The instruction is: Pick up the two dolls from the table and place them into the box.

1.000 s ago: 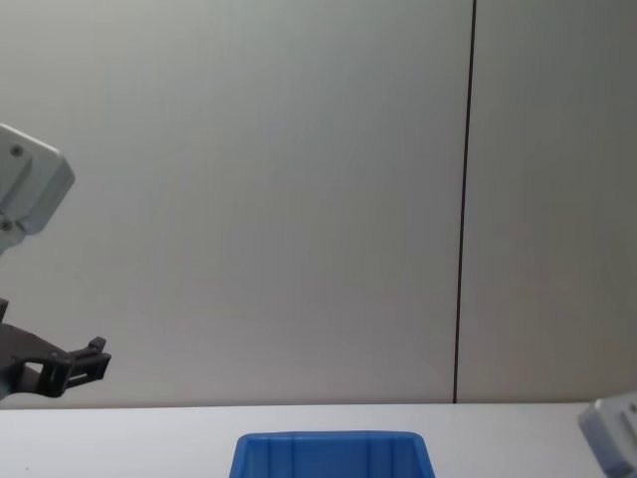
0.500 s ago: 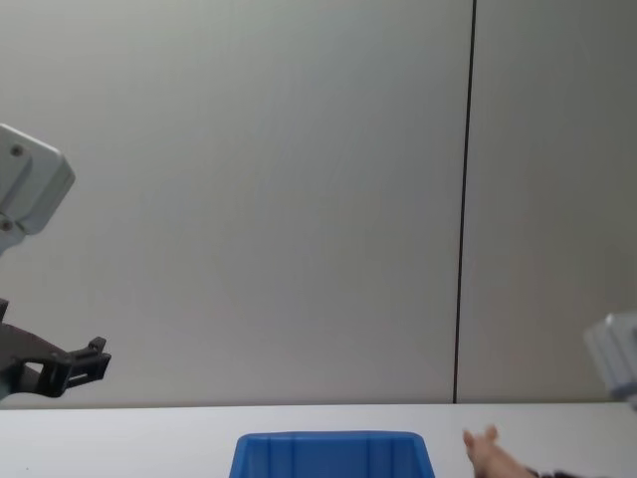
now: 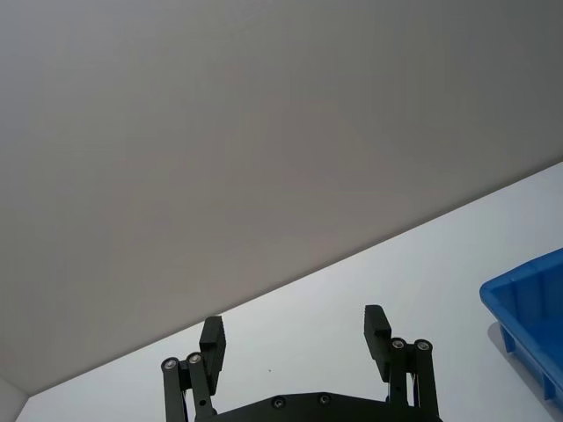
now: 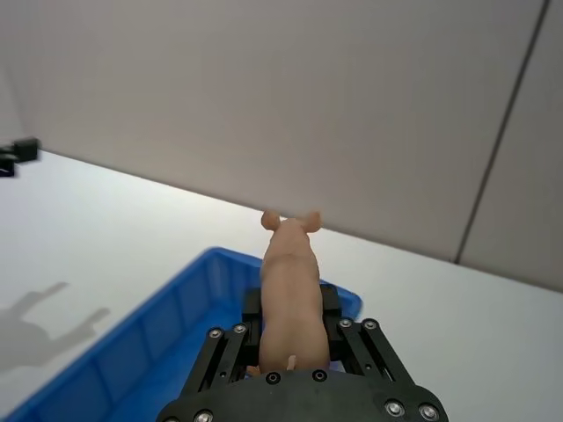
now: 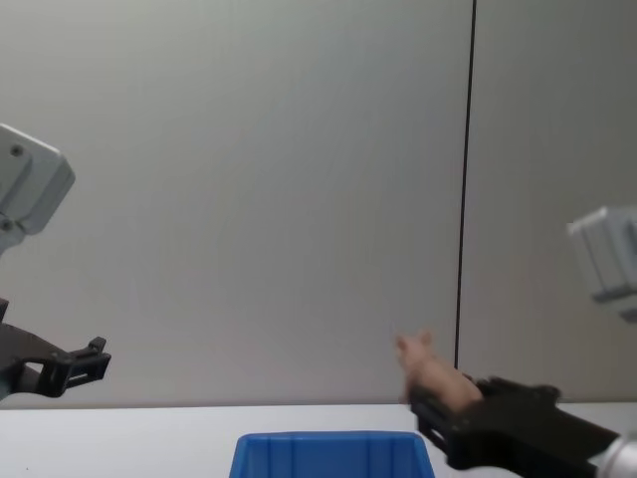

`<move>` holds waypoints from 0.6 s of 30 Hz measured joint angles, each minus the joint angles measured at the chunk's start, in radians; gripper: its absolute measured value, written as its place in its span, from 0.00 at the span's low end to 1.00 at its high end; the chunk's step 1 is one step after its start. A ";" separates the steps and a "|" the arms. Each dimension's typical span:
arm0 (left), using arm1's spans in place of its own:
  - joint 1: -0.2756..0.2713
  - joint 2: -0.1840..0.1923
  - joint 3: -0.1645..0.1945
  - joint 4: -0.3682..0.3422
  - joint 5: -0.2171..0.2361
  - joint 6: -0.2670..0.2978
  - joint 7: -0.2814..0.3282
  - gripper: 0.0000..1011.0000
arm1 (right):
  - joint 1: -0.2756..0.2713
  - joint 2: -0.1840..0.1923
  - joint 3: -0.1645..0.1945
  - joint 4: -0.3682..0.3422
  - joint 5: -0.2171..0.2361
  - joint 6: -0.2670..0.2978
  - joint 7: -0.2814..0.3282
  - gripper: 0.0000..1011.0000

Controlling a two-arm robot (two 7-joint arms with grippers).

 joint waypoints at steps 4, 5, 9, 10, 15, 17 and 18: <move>0.000 0.000 0.000 0.000 0.000 0.000 0.000 0.99 | 0.012 -0.011 -0.009 -0.004 -0.001 -0.012 0.042 0.47; 0.000 0.000 0.000 0.000 0.000 0.000 0.000 0.99 | 0.018 -0.016 -0.013 -0.003 -0.003 -0.015 0.056 0.49; 0.000 0.000 0.000 0.000 0.000 0.000 0.000 0.99 | 0.032 -0.028 -0.022 0.007 -0.008 -0.019 0.088 0.60; 0.000 0.000 0.000 0.000 0.000 0.000 0.000 0.99 | 0.038 -0.032 -0.024 0.012 -0.011 -0.019 0.096 0.65; 0.000 0.000 0.000 0.000 0.000 0.000 0.000 0.99 | 0.049 -0.042 -0.029 0.024 -0.017 -0.014 0.101 0.82; 0.000 0.000 0.000 0.000 0.000 0.000 0.000 0.99 | 0.053 -0.044 -0.030 0.028 -0.019 -0.011 0.101 0.84; 0.000 0.000 0.000 0.000 0.000 0.000 0.000 0.99 | 0.054 -0.045 -0.031 0.031 -0.020 -0.010 0.101 0.87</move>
